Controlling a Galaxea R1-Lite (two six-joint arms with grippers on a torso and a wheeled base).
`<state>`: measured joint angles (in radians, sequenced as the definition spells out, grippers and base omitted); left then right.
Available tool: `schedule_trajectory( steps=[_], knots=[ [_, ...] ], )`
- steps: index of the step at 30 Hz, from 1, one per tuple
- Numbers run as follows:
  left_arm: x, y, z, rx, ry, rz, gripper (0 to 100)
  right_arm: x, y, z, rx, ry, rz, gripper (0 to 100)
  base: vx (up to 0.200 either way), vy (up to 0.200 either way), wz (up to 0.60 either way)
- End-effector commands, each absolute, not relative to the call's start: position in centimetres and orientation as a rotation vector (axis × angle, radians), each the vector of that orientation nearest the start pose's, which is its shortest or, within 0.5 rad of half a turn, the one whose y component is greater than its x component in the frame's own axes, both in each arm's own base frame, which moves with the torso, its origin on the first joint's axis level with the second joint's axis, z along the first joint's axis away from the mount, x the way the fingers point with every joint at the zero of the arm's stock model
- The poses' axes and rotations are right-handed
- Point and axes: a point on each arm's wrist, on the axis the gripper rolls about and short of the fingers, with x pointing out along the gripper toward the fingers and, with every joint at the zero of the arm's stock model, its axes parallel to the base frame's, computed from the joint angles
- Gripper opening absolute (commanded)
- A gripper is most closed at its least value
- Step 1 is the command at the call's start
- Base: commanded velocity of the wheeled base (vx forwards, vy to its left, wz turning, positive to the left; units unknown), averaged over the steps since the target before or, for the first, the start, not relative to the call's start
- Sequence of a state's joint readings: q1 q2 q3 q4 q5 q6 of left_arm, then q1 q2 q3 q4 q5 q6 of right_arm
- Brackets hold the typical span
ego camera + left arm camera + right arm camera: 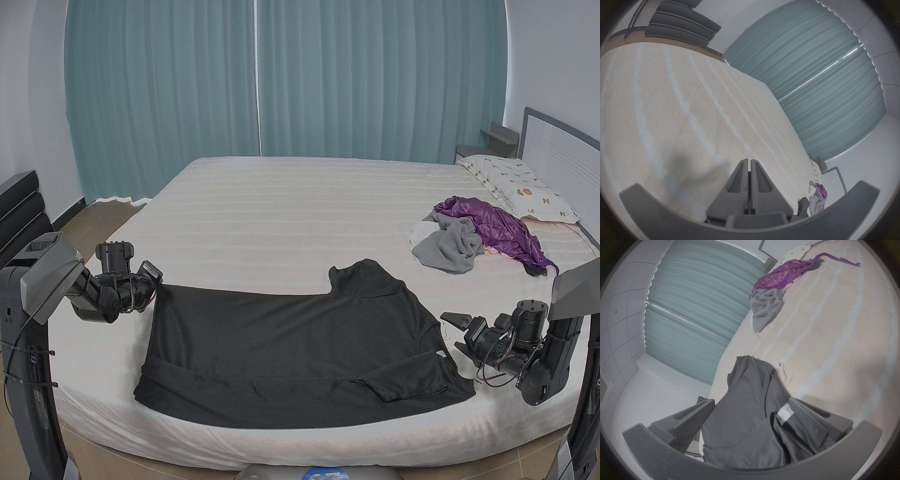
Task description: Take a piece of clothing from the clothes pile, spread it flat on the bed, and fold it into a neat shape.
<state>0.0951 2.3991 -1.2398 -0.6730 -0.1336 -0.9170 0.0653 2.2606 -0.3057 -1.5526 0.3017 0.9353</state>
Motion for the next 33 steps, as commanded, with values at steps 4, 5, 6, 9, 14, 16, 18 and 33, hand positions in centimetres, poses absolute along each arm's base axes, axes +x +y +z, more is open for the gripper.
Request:
schedule_trajectory(
  steps=[4, 5, 6, 9, 14, 16, 18, 33],
  knots=[
    [44.8, 4.0, 2.7, -0.961, 0.462, 0.19, 0, 32.9, 4.0, -0.3, 0.893, 0.452, 0.2, 100, 0.0, 0.0, 0.0],
    [44.8, 4.0, 2.6, -0.962, 0.465, 0.191, 0, 33.5, 4.4, -0.2, 0.865, 0.456, 0.213, 100, 0.0, 0.0, 0.0],
    [44.8, 4.0, 2.5, -0.962, 0.467, 0.193, 0, 34.2, 4.8, -0.1, 0.834, 0.459, 0.223, 100, 0.0, 0.0, 0.0],
    [44.7, 4.0, 2.4, -0.962, 0.472, 0.195, 0, 36.3, 5.6, 0.3, 0.762, 0.441, 0.23, 100, 0.0, 0.0, 0.0],
    [44.5, 3.9, 2.1, -0.962, 0.484, 0.199, 0, 40.6, 6.8, 0.2, 0.681, 0.465, 0.237, 100, 0.0, 0.0, 0.0],
    [44.4, 3.9, 2.0, -0.962, 0.489, 0.202, 0, 42.4, 7.1, 0.4, 0.622, 0.462, 0.235, 100, 0.0, 0.0, 0.0],
    [44.3, 4.0, 2.0, -0.963, 0.489, 0.204, 0, 43.9, 7.4, 0.3, 0.582, 0.481, 0.234, 100, 0.0, 0.0, 0.0],
    [44.2, 4.0, 1.7, -0.961, 0.499, 0.208, 0, 50.7, 8.7, -2.7, 0.531, 0.556, 0.174, 100, 0.0, 0.0, 0.0]
  ],
)
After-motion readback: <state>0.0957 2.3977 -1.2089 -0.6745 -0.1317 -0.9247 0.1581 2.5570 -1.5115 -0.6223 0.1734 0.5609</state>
